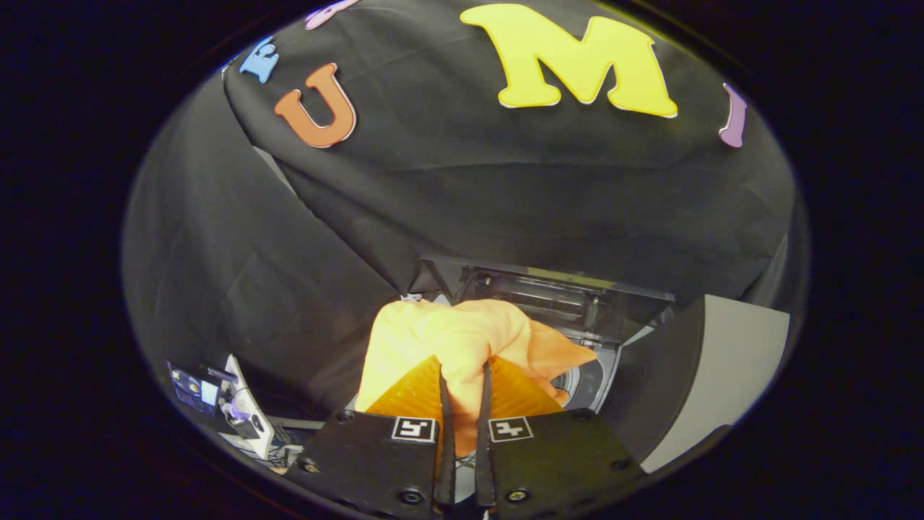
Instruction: Put the clothes into the washing machine and then close the washing machine lid.
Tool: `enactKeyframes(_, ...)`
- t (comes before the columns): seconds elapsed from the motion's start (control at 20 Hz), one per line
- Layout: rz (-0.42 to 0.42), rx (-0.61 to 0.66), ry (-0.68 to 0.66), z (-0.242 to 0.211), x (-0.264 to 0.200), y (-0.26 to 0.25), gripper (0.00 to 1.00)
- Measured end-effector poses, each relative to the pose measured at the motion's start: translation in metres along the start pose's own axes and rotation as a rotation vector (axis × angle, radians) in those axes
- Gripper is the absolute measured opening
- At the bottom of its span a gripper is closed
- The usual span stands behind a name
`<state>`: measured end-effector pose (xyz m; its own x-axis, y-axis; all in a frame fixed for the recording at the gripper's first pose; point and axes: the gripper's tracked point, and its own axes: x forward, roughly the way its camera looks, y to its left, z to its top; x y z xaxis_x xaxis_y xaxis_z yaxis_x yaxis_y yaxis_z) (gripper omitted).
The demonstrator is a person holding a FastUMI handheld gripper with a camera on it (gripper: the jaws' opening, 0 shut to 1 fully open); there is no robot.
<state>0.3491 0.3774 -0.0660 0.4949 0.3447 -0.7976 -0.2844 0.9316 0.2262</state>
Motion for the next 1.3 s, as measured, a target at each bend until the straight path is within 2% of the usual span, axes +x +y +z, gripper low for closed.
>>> enactKeyframes(0.45,-0.121,0.066,0.149,-0.057,0.095,-0.042,0.14)
enactKeyframes(0.75,-0.163,0.113,0.208,-0.097,0.146,-0.061,0.14)
enactKeyframes(1.3,-0.211,0.186,0.207,-0.094,0.16,-0.081,0.15)
